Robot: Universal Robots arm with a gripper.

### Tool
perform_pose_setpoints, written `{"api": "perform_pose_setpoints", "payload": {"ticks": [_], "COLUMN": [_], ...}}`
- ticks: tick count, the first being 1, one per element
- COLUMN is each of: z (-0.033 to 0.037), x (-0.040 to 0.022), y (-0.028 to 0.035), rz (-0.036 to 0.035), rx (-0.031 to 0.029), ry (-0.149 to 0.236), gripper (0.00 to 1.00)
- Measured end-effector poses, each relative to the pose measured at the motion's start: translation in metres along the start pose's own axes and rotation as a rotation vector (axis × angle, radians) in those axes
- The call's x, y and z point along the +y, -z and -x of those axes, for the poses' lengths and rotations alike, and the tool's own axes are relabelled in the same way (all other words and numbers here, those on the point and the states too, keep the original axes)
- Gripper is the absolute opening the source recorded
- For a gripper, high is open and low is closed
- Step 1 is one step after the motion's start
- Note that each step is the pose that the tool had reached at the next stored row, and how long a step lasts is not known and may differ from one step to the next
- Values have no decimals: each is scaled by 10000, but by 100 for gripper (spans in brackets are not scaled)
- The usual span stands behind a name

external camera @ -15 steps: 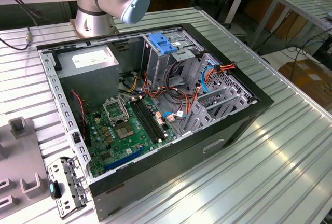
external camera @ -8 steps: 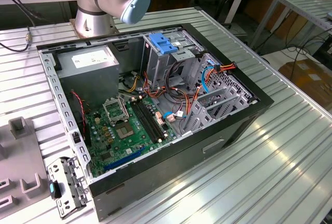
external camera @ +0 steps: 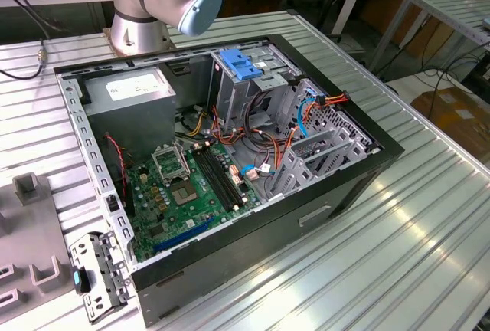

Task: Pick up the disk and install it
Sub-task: 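Pick up the disk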

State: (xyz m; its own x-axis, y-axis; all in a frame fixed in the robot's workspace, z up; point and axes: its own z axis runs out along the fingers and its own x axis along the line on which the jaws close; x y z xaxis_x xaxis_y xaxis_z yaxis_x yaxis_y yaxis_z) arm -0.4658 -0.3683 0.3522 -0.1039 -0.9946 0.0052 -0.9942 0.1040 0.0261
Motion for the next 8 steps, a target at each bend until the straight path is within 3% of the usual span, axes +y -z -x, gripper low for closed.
{"api": "perform_pose_setpoints", "payload": {"ticks": [2, 8], "z": [1, 12], "x": [-2, -3], "y": [-36, -142], "rz": [-2, -13], "rx": [-1, -5], "ry": [-7, 68], "gripper": [50, 50]}}
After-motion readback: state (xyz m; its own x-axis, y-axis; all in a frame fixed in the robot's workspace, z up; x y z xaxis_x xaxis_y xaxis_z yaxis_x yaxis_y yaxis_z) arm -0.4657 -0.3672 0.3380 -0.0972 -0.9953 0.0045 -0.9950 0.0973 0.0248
